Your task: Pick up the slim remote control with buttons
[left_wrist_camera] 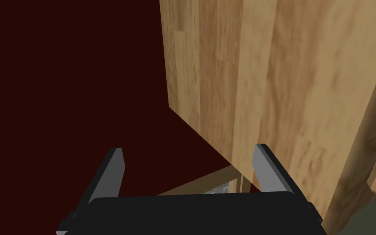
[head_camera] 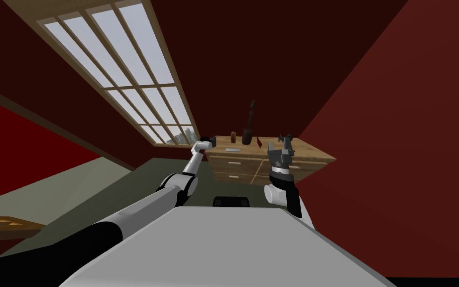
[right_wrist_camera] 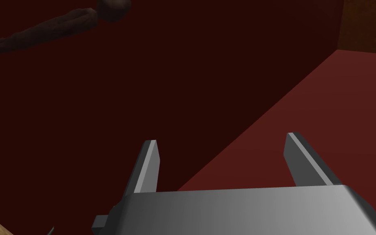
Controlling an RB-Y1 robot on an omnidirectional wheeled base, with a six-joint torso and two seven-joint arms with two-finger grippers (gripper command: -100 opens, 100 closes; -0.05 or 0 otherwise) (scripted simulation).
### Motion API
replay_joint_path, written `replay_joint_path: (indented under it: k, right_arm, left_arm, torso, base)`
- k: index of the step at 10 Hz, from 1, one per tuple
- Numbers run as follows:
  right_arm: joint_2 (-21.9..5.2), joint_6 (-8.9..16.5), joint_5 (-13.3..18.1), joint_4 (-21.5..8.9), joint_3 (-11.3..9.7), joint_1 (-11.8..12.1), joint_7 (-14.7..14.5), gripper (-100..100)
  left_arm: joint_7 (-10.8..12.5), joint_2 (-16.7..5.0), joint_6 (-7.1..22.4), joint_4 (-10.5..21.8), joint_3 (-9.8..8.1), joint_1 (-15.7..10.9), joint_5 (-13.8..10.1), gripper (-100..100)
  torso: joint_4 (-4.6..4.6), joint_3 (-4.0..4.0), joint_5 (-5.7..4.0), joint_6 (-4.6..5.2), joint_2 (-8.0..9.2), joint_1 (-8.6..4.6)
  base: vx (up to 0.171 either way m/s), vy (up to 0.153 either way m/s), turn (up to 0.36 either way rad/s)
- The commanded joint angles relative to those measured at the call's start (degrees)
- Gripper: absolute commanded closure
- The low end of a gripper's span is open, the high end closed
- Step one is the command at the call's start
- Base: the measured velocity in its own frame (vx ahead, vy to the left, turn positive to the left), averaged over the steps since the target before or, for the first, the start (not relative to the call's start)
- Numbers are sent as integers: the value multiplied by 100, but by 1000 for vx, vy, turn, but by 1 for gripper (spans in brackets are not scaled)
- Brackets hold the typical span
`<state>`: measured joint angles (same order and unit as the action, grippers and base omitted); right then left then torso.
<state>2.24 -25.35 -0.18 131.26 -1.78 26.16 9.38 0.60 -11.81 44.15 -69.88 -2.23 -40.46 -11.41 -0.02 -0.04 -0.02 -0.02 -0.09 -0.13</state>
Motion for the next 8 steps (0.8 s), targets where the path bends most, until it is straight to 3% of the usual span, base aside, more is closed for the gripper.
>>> replay_joint_path:
  k: [1,2,3,4,5,7,8]
  right_arm:
    - [0,0,0,0,0,0,0,0]
    - [0,0,0,0,0,0,0,0]
    - [0,0,0,0,0,0,0,0]
    - [0,0,0,0,0,0,0,0]
    - [0,0,0,0,0,0,0,0]
    - [0,0,0,0,0,0,0,0]
    - [0,0,0,0,0,0,0,0]
  left_arm:
    - [16,3,286,252,-6,-183,2,-100]
    - [16,3,345,252,-6,-183,2,-100]
    - [35,12,551,524,-16,-446,6,-100]
    - [35,12,700,629,-16,-475,6,-100]
    - [53,25,885,806,-26,-714,15,-100]
    - [53,25,1056,1003,-26,-754,15,-100]
    - [68,44,1332,1215,-34,-1008,27,-100]
  torso:
    - [0,0,0,0,0,0]
    - [-1,-1,0,0,-1,0]
    - [-1,0,1,-1,2,5]
    - [0,0,0,0,0,1]
    - [-1,-1,0,0,0,1]
    - [-3,-4,0,-1,-6,-1]
    - [-2,-2,1,-1,-1,3]
  base:
    - [23,-27,13]
    - [13,-12,-2]
    - [19,-25,29]
    - [21,-24,18]
    - [37,-25,26]
    - [26,-25,7]
    - [31,-33,33]
